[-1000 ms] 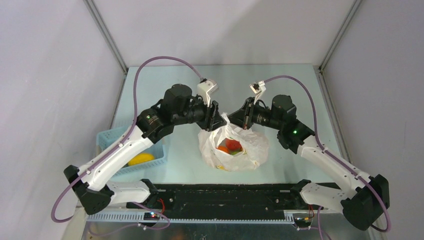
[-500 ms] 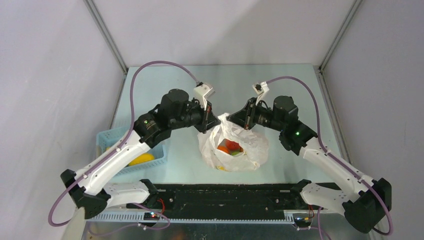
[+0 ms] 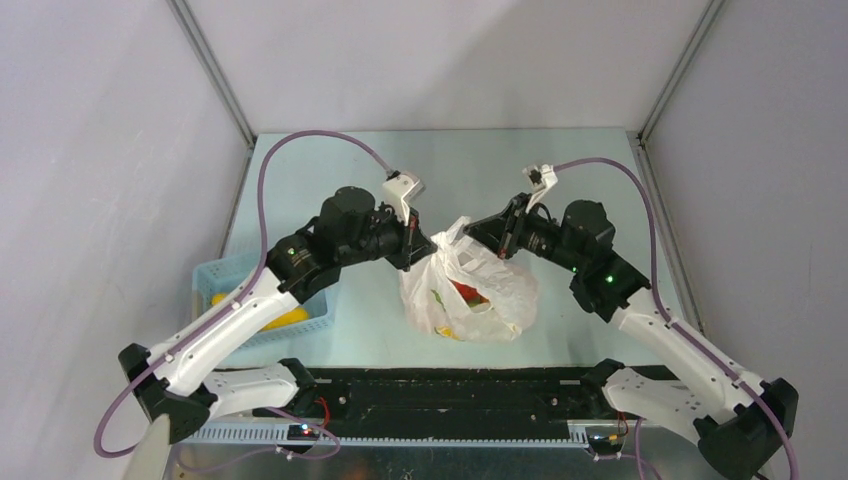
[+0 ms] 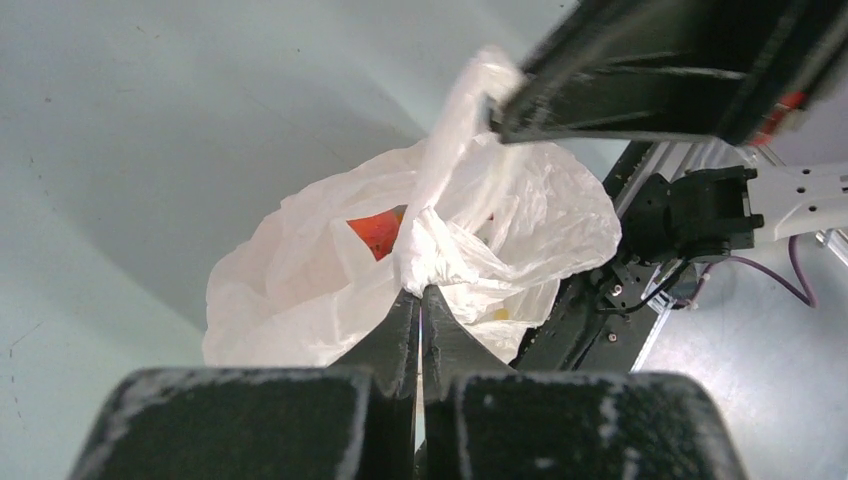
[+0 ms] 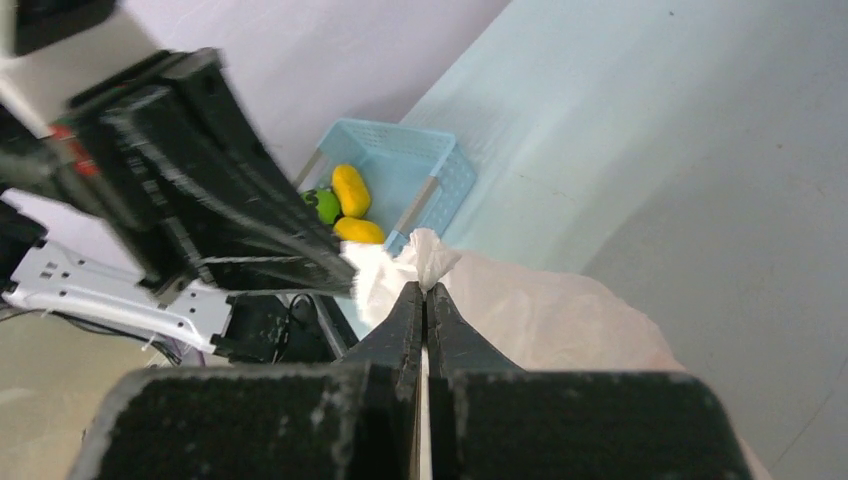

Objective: Place the fake fruits into the plastic bag and tie a complex knot
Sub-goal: Tie the plastic bag at the center of the board.

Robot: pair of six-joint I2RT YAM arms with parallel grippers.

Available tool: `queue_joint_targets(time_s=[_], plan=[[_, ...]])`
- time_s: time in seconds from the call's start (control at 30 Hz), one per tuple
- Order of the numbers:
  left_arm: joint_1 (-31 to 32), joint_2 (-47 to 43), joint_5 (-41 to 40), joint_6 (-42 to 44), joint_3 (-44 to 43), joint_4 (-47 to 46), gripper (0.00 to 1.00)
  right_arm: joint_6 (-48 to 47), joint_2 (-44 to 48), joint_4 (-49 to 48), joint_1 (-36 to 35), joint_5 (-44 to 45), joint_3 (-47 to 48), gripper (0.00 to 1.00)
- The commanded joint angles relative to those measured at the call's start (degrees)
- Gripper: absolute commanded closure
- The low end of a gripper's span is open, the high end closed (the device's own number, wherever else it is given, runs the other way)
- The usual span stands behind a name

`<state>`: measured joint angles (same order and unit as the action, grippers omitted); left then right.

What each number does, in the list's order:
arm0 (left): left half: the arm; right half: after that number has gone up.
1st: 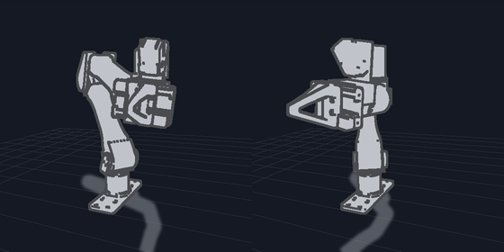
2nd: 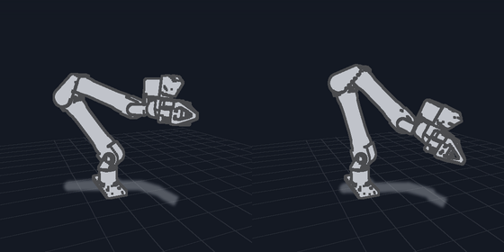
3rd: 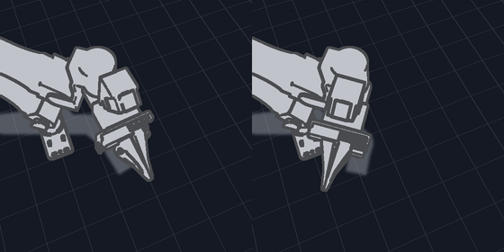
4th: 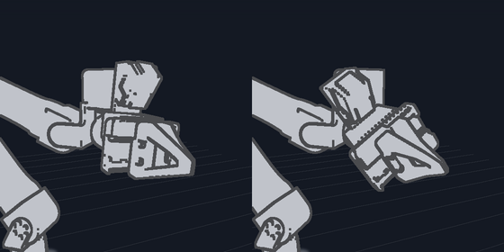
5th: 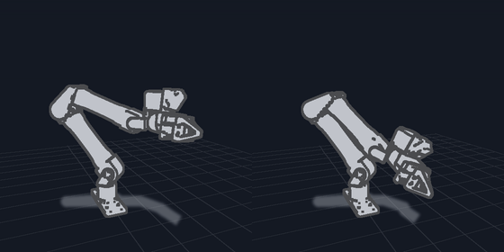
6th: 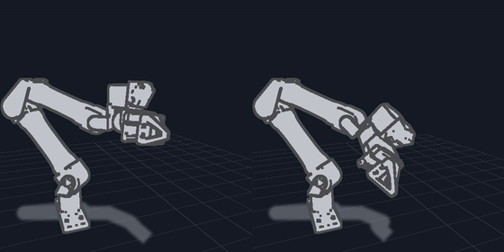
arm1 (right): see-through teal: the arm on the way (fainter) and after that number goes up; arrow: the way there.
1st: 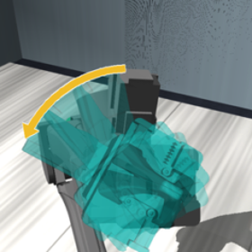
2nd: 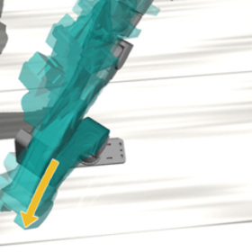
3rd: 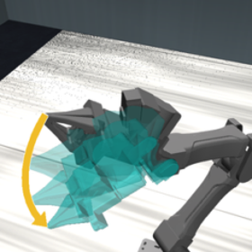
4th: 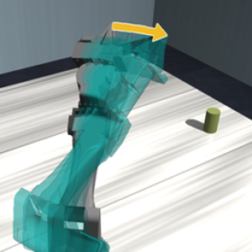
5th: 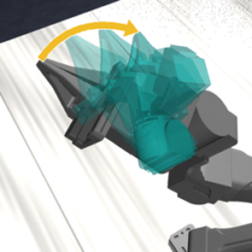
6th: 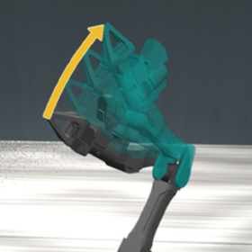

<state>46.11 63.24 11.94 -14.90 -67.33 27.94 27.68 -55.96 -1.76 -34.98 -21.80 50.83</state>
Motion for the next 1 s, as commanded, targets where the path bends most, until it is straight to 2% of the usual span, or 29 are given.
queue_joint_targets(time_s=[0.0, 0.13, 0.27, 0.43, 0.6, 0.9, 0.97], plan=[[-0.6, -0.1, -1.5, -2.3, 1.1, -3.7, 1.0, -6.3, 4.1, -3.9, -4.4, 1.6, -0.1, 1.0], [-1.4, 0.1, -2.8, -4.2, 1.9, -5.8, 1.0, -13.5, 7.1, -4.0, -9.3, 3.4, -1.8, 1.0], [-3.2, -0.7, -1.7, -7.1, 3.8, -9.2, 1.0, -16.8, 8.5, -3.7, -13.7, 3.4, -4.3, 1.0], [-4.4, -1.1, -1.0, -8.9, 5.2, -10.8, 1.0, -21.3, 7.0, 1.2, -19.7, 8.1, -6.1, 1.0], [-5.6, -2.0, -1.2, -9.8, 6.5, -11.2, 1.0, -23.4, 6.1, 4.9, -21.5, 12.0, -9.3, 1.0], [-7.4, -3.5, 2.6, -10.9, 8.7, -12.5, 1.0, -26.2, 5.8, 4.1, -21.6, 17.0, -12.9, 1.0], [-7.6, -4.0, 4.9, -10.8, 9.1, -13.1, 0.93, -26.7, 5.7, 3.8, -21.7, 17.1, -13.1, 1.0]])
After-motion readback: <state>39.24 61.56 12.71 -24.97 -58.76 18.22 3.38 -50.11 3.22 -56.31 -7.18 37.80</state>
